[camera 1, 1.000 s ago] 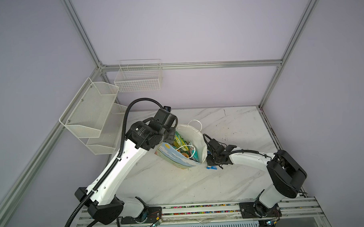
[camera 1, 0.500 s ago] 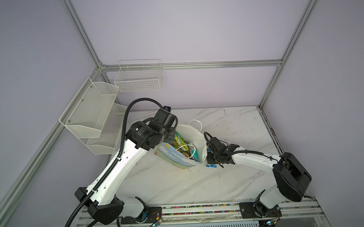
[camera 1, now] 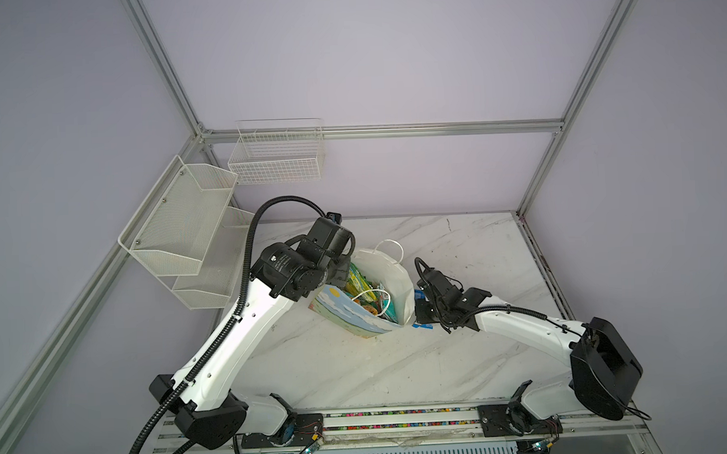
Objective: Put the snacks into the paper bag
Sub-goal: 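Lift the blue bar off the table with the right gripper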
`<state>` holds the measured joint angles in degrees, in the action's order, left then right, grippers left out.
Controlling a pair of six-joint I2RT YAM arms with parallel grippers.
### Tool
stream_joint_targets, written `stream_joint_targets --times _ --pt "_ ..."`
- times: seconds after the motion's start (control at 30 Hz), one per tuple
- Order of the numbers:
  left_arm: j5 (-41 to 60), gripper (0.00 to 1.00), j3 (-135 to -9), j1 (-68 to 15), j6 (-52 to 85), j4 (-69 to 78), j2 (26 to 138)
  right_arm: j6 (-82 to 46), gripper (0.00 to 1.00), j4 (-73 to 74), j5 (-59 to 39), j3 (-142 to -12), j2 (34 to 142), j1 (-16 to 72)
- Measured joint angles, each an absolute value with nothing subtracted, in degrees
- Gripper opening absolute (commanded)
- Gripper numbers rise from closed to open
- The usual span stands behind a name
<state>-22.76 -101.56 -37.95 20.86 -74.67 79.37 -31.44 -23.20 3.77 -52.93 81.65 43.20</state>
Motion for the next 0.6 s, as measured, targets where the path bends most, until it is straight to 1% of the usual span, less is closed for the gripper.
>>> stream_joint_targets --times 0.27,0.6 --pt "-22.8 0.00 -101.6 -38.0 20.9 -74.7 79.4 -31.4 0.00 -23.4 4.1 -52.9 78.0 43.2" --pt "-22.7 0.00 -101.6 -38.0 20.9 -74.7 79.4 -31.2 0.00 -23.1 4.1 -52.9 71.0 43.2"
